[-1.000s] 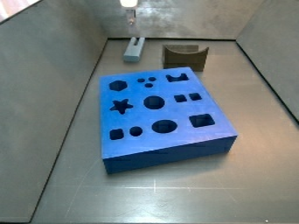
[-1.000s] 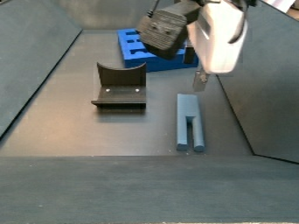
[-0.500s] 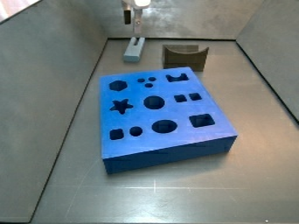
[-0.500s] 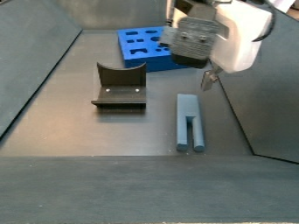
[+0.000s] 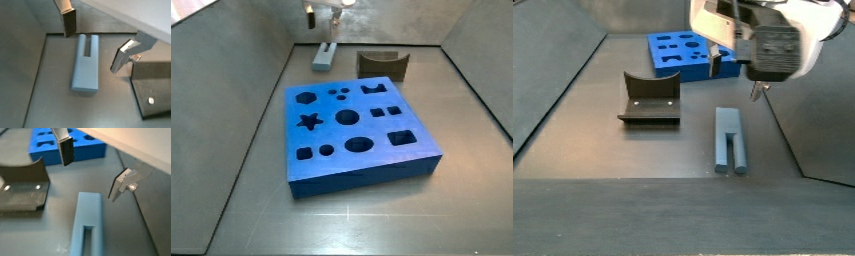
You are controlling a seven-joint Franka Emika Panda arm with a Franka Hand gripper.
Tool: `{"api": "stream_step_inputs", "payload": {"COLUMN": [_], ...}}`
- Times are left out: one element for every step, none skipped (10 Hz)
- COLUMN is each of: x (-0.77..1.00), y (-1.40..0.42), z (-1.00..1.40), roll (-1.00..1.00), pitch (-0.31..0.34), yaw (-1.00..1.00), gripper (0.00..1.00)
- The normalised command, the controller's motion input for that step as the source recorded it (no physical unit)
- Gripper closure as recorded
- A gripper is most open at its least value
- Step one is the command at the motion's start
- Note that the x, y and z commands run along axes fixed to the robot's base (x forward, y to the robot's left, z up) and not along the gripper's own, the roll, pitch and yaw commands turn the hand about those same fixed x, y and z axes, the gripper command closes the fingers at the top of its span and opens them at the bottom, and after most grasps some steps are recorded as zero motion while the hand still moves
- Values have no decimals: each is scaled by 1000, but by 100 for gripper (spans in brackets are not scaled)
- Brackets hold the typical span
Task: Pick up the square-circle object. Move up. Rotate the square-circle object. Place the square-circle object on the fixture. Regrasp the square-circle object. Move to above the board. Insert the square-circle object.
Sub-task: Rotate the square-circle object.
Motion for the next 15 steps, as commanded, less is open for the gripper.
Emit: {"api": "stream_step_inputs", "payload": {"x": [13, 13, 14, 14, 14, 14, 14, 14, 14, 15, 15, 17, 0, 11, 23], "y": [-8, -8, -8, -8, -8, -8, -8, -7, -7, -7, -7, -7, 0, 3, 3], "z": [-37, -37, -37, -37, -37, -36, -36, -36, -36, -35, -35, -33, -1000, -1000, -1000], "roll": [-3, -3, -4, -4, -4, -5, -6, -8, -9, -9, -9, -9, 0, 3, 3], "pitch": [8, 9, 10, 12, 13, 15, 17, 22, 26, 25, 25, 24, 0, -13, -34], "yaw": [1000, 1000, 1000, 1000, 1000, 1000, 1000, 1000, 991, 644, 422, 216, 0, -55, -58], "gripper": [0, 0, 0, 0, 0, 0, 0, 0, 0, 0, 0, 0, 0, 0, 0]}}
